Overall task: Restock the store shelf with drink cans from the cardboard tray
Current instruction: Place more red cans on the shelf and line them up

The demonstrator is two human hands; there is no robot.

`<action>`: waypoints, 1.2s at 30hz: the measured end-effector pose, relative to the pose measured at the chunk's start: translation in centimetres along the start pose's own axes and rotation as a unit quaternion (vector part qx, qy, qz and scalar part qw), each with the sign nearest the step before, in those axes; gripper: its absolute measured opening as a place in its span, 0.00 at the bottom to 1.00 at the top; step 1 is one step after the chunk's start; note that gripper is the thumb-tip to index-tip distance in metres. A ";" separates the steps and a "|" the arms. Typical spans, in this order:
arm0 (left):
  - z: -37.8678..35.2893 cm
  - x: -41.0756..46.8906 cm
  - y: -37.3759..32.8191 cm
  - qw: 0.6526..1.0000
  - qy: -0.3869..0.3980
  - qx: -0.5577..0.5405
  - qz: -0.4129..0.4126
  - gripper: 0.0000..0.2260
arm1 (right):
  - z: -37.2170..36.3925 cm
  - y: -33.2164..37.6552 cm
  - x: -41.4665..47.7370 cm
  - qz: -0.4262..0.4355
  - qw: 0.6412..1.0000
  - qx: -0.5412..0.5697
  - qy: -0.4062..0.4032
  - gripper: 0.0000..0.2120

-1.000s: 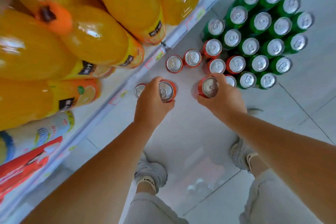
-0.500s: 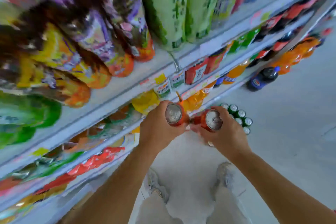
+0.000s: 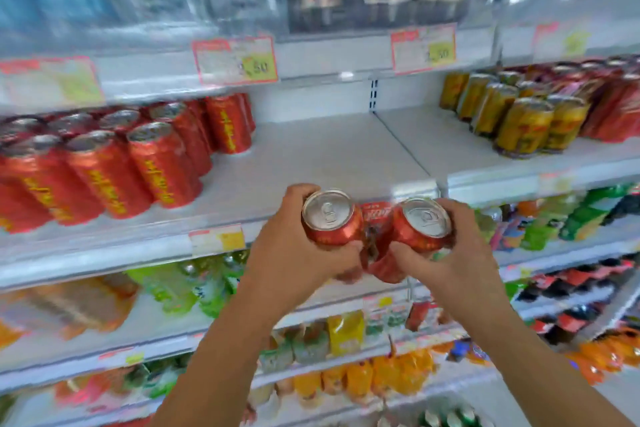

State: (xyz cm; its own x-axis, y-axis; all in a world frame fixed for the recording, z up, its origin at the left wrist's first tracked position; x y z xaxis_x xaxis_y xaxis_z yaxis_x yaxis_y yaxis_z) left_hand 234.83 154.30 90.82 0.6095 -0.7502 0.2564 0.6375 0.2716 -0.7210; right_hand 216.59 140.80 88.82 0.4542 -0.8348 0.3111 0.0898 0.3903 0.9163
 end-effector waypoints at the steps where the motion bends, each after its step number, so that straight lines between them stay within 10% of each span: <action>1: 1.9 0.1 -0.1 1.000 -0.017 -0.023 -0.004 0.28 | -0.9 1.6 0.7 0.015 1.000 0.014 0.011 0.28; 15: 16.9 -0.3 9.5 0.959 -0.233 -0.147 0.062 0.28 | -17.8 11.1 8.7 0.085 0.985 0.070 0.135 0.29; 36: 18.0 -0.3 11.1 0.971 -0.210 -0.110 0.037 0.30 | -27.5 6.8 12.1 0.024 0.983 0.010 0.179 0.35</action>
State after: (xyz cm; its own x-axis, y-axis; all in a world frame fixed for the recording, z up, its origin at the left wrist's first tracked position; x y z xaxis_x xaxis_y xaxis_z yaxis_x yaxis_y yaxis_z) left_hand 250.17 168.38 94.30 0.8174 -0.4085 0.4061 0.4971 0.1442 -0.8556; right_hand 247.04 144.07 91.89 0.7415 -0.6230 0.2491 0.0441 0.4158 0.9084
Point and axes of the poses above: each hand's wrist, its own x-axis towards the middle knuckle, its own z-axis out of the back of the hand, y = z × x, the point moved 10 cm from there along x, towards the middle knuckle, and after that the axes turned 11 degrees about x, right-handed, at the moved point
